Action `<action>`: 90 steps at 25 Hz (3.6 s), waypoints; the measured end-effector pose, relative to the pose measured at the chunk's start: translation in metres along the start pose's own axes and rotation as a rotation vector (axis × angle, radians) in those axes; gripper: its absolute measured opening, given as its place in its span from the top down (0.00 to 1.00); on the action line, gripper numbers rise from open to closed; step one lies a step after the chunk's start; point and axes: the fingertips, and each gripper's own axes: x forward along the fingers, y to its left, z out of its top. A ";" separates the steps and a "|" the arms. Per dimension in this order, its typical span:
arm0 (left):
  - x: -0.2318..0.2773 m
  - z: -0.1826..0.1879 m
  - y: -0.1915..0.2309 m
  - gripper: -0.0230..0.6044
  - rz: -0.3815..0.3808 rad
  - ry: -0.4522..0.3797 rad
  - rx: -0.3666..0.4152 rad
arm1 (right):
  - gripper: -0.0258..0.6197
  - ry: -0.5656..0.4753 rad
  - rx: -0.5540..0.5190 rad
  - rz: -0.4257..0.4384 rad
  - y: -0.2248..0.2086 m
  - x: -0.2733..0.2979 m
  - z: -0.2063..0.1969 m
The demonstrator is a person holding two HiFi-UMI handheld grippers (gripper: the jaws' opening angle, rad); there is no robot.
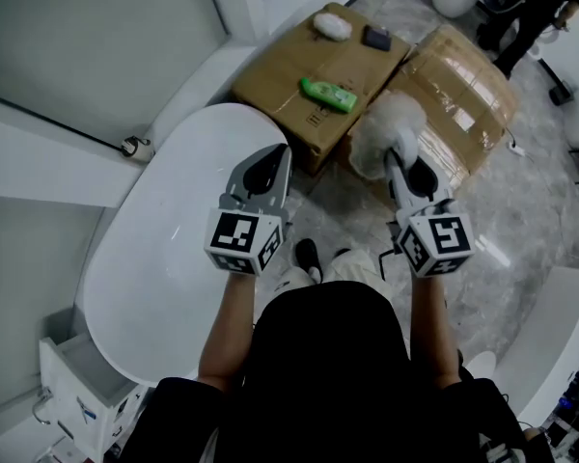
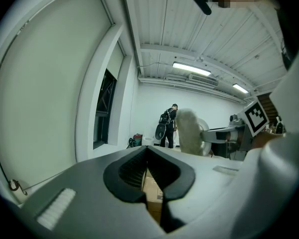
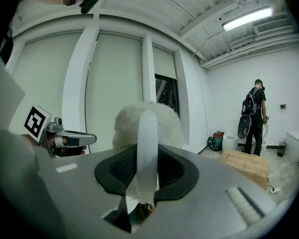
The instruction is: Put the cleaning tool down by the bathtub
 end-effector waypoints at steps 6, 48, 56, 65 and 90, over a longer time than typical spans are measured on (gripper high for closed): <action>0.003 -0.003 0.010 0.97 0.002 -0.004 -0.012 | 0.82 0.010 -0.003 0.010 0.003 0.013 -0.002; 0.158 -0.012 0.106 0.97 0.476 0.104 -0.108 | 0.82 0.231 -0.020 0.537 -0.083 0.282 -0.021; 0.156 -0.027 0.103 0.97 0.525 0.122 -0.133 | 0.82 0.305 -0.036 0.592 -0.080 0.299 -0.054; 0.155 -0.050 0.115 0.97 0.537 0.133 -0.184 | 0.82 0.394 -0.069 0.600 -0.067 0.311 -0.100; 0.196 -0.121 0.139 0.97 0.464 0.222 -0.245 | 0.82 0.634 -0.016 0.497 -0.072 0.365 -0.247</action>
